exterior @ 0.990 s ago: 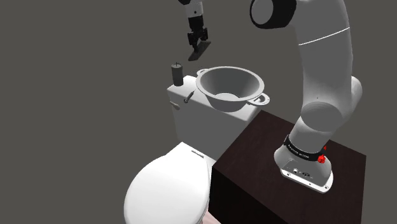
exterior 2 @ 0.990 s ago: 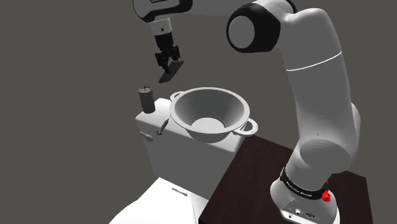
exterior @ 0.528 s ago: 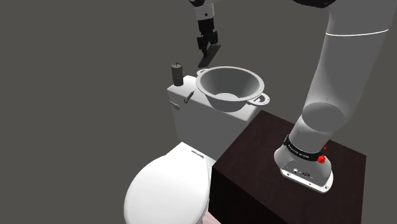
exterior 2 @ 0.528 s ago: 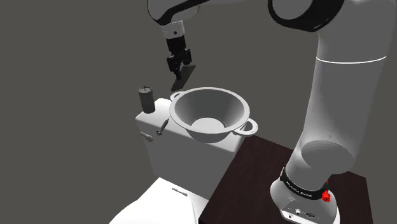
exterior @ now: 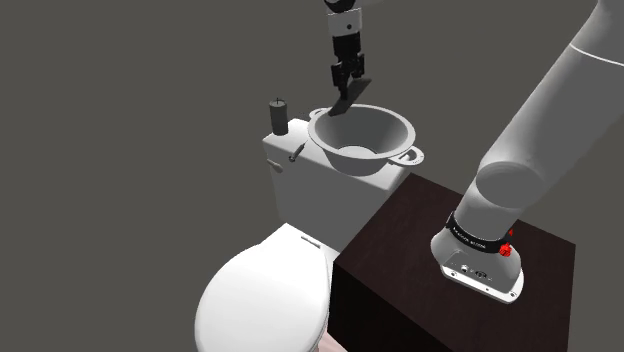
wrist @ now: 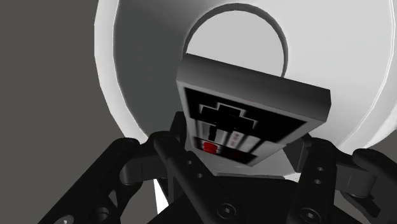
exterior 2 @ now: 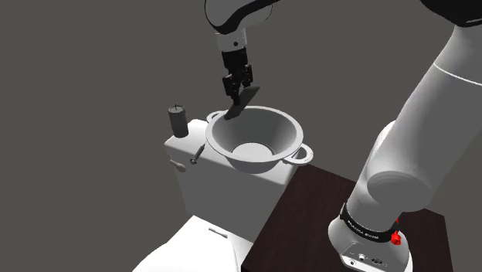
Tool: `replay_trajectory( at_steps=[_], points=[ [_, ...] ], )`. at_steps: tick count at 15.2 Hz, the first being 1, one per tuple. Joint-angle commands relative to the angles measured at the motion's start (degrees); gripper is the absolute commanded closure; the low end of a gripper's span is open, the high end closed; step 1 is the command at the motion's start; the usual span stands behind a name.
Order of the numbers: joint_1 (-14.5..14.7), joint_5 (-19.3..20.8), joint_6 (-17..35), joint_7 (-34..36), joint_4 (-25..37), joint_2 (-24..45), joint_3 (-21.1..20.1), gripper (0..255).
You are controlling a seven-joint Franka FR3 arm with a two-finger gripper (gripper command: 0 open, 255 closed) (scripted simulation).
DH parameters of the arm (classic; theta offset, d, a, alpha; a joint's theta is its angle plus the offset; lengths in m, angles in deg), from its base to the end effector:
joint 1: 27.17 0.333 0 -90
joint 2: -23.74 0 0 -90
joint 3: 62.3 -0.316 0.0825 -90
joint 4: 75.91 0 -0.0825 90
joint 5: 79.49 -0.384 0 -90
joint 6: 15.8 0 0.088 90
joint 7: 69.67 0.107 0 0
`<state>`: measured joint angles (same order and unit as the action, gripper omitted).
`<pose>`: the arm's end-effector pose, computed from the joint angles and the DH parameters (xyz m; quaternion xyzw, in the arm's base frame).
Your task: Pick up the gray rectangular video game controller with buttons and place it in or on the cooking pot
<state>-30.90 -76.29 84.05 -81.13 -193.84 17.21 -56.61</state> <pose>0.4908 -0.0878 0.4704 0.9943 0.0261 -0.1030 0.0027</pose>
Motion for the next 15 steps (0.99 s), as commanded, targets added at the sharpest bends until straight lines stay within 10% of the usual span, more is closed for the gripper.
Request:
replay_trajectory(
  at_steps=[1,15],
  points=[
    [0.12,0.30,0.40,0.57,-4.82,-4.42,-0.25,255],
    [0.17,0.74,8.18,1.73,-18.08,-9.86,-0.57,255]
  ],
)
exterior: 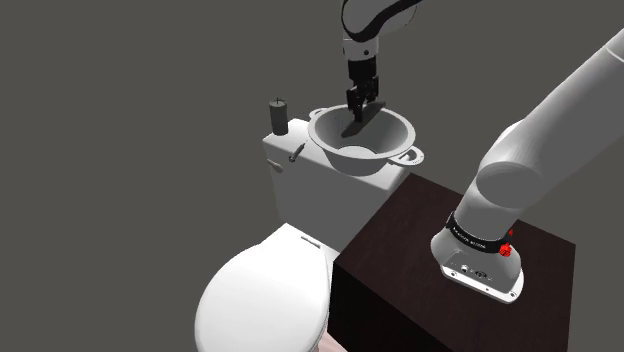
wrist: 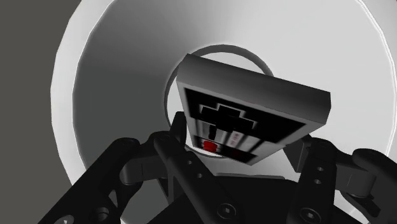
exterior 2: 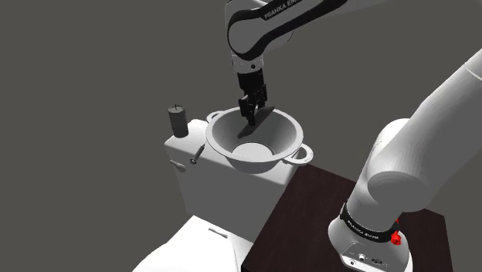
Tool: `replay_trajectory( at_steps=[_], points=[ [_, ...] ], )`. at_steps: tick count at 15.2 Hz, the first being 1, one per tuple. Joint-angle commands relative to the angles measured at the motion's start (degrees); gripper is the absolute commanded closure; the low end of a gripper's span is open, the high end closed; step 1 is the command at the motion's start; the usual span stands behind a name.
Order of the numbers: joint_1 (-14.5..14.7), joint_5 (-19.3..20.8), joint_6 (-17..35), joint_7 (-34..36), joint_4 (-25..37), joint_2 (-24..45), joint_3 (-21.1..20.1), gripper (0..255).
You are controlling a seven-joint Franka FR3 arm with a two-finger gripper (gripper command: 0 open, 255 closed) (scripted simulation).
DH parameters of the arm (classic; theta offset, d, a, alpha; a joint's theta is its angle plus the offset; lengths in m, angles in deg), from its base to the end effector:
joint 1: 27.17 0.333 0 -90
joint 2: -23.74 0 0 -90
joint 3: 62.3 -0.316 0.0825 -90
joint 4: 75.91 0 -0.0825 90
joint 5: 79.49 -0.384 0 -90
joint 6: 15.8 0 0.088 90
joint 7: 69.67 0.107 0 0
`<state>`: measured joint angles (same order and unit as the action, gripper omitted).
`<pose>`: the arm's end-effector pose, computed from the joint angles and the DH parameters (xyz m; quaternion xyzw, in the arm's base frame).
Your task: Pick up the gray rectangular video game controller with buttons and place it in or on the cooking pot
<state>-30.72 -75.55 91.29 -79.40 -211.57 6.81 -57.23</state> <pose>0.4224 -0.0701 0.4241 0.9943 0.0262 -0.1034 0.0026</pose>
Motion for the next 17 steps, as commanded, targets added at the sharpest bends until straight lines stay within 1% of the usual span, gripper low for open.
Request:
replay_trajectory(
  at_steps=[1,4,12,13,17],
  points=[
    [-0.01,0.01,1.76,0.01,-0.87,0.84,0.07,255],
    [-0.03,0.03,4.76,0.07,-2.64,2.07,0.16,255],
    [-0.03,0.03,4.76,0.07,-2.64,2.07,0.16,255],
    [-0.03,0.03,4.76,0.07,-2.64,2.07,0.16,0],
    [-0.03,0.03,4.76,0.07,-2.64,2.07,0.16,0]
  ],
)
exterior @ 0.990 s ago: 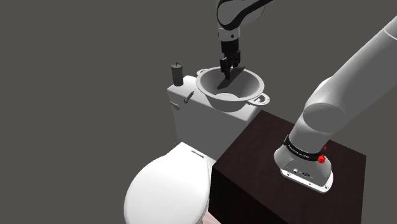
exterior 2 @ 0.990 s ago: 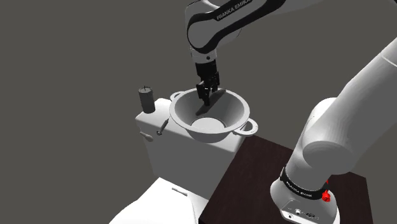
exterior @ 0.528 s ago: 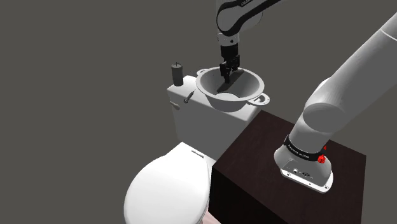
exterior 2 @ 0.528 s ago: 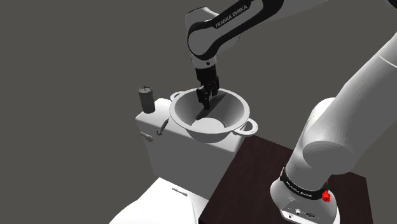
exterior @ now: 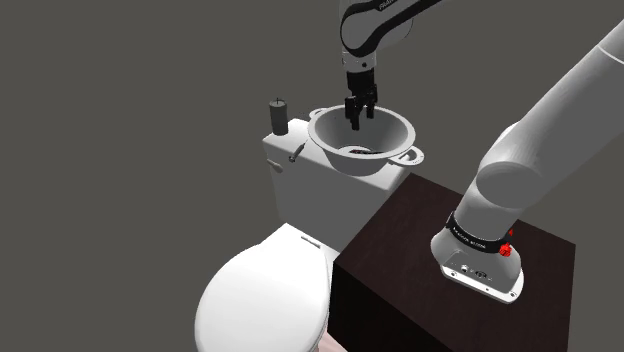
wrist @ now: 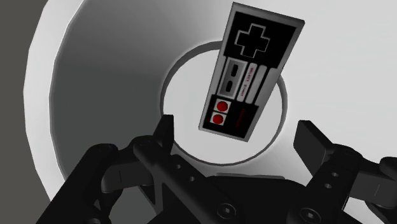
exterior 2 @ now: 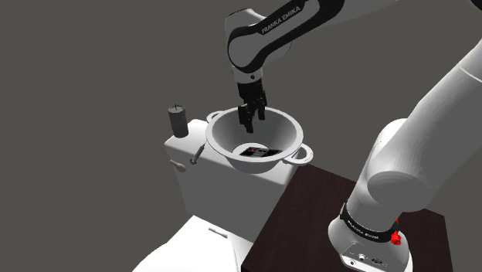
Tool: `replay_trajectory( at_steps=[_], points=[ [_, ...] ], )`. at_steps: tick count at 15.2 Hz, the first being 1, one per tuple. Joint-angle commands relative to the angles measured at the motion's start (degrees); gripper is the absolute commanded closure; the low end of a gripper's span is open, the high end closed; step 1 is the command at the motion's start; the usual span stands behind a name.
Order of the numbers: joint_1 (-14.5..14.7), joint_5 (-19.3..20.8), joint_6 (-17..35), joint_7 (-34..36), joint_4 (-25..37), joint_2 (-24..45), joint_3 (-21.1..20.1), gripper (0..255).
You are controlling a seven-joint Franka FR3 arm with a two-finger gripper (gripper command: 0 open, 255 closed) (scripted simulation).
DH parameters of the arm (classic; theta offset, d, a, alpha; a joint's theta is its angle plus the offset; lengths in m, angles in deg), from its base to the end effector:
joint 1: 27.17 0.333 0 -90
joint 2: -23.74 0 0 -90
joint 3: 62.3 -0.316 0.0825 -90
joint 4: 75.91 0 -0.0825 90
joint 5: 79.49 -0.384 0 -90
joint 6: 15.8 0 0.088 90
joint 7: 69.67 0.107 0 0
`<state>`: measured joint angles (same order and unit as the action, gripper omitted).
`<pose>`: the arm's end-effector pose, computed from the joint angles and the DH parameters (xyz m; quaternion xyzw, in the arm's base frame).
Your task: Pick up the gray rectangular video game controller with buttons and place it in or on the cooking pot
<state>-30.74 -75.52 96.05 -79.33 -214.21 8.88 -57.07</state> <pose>0.4237 -0.0704 0.3939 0.9943 0.0262 -0.1030 0.0027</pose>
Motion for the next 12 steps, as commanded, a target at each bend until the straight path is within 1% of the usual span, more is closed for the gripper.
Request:
replay_trajectory(
  at_steps=[1,5,12],
  points=[
    [0.00,0.00,0.00,0.00,0.00,0.00,0.00,0],
    [0.19,-0.27,-7.51,-0.06,6.54,-0.97,-0.30,0],
    [0.19,-0.27,-7.51,-0.06,6.54,-0.97,-0.31,0]
  ],
)
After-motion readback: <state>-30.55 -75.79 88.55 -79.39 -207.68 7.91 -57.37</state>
